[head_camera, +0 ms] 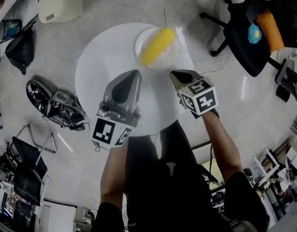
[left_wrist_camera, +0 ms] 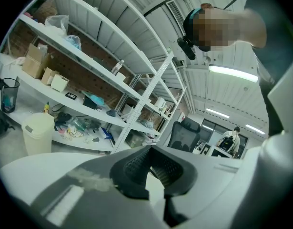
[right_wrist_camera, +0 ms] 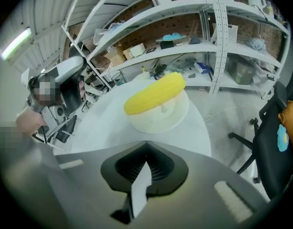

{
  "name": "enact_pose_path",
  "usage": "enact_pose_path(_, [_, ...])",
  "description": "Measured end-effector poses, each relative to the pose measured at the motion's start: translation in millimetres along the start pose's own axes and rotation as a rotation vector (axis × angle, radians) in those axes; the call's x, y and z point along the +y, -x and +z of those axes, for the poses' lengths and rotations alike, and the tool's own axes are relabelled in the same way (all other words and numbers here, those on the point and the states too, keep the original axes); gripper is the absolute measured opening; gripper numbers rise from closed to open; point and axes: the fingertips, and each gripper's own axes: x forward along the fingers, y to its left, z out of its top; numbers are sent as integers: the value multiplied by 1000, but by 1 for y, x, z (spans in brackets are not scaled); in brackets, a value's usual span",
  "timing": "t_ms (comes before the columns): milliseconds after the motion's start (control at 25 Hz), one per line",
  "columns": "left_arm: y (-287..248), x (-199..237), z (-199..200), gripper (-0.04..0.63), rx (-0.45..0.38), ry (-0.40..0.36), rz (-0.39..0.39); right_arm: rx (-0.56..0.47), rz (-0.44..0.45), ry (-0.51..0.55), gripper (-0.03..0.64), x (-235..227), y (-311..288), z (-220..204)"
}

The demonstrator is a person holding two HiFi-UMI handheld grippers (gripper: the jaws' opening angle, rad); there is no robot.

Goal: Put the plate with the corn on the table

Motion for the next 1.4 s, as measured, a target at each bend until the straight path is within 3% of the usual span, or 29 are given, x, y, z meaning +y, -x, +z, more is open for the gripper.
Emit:
enact_pose_path(880, [42, -56, 71, 3, -54, -38, 82, -165, -21, -53, 11, 58, 92, 38])
enact_pose_path(1400, [57, -109, 107, 3, -61, -84, 78, -266, -44, -55, 10, 86, 159, 57])
